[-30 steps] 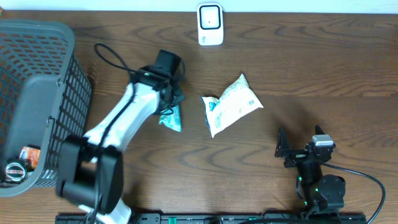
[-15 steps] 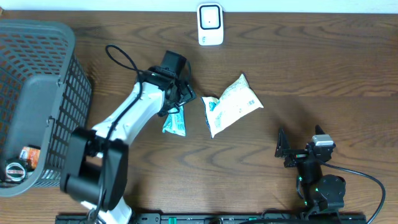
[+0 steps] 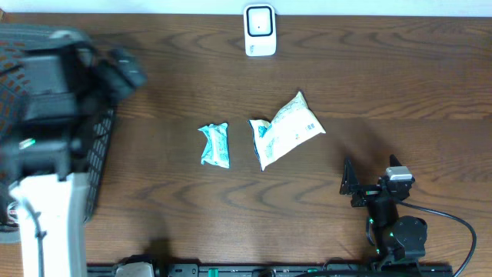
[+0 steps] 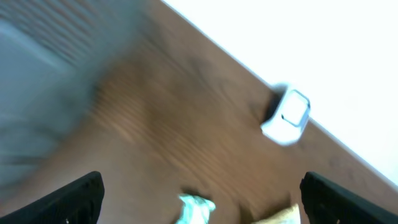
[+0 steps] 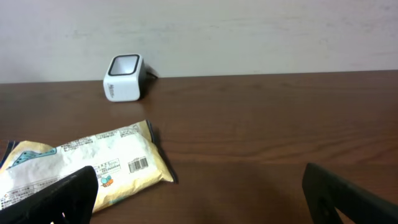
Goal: Scan the item barcode
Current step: 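Carry the green pack out and set it left of the cream pack, then reach the left gripper into the basket and grasp the small Kleenex pack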
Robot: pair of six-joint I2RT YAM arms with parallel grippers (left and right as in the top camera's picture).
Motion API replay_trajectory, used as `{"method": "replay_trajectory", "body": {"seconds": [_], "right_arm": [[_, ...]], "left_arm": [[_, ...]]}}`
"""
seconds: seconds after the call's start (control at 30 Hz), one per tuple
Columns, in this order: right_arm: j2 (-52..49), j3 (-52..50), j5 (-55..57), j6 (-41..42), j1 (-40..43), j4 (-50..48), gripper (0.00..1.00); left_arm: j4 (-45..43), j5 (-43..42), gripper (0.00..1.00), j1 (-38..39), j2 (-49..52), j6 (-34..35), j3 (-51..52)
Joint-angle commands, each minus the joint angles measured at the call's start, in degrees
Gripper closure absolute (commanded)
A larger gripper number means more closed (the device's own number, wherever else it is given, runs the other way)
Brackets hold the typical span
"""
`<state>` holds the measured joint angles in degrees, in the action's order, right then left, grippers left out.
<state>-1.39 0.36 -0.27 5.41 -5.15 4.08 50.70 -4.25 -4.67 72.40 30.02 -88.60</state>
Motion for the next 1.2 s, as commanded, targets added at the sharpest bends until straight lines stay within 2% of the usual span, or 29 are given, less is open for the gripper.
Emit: {"method": "replay_trajectory", "body": {"seconds": [0.0,0.17,0.23,0.37,0.5,0.63,0.77,1.17], "right_arm": [[0.26,-0.04,-0.28,-0.35,0.20,0.24,0.01],[0.26,-0.04,-0.28,-0.35,0.20,0.24,0.01],[0.26,-0.04,-0.28,-0.35,0.20,0.26,0.01],[0.26,-0.04,-0.28,-0.35,0.20,0.24,0.01],[0.26,-0.04,-0.28,-0.35,0.20,0.24,0.01],[0.26,-0.04,-0.28,-0.35,0.20,0.24,0.01],[0.26,-0.04,-0.28,-0.35,0.20,0.24,0.01],[0.26,-0.04,-0.28,-0.35,0.20,0.24,0.01]], "left_arm": [[4.70,1.07,0.00,-9.33,0.79,-6.60,-8.44],[9.07,1.84,0.01,-20.44,2.80,-7.65,-14.03],[12.68,6.88,0.02,-25.64,3.89,-5.62,-14.01],[16.85,10.38,0.02,-29.59,6.91,-4.72,-13.70],[18.58,10.62,0.02,-30.69,10.27,-2.49,-12.66],[21.07,14.29,0.02,-30.67,13.62,1.57,-10.99],[20.81,16.13,0.02,-30.80,15.45,3.15,-6.40],[8.26,16.96,0.01,-31.71,15.82,3.28,10.43]]}}
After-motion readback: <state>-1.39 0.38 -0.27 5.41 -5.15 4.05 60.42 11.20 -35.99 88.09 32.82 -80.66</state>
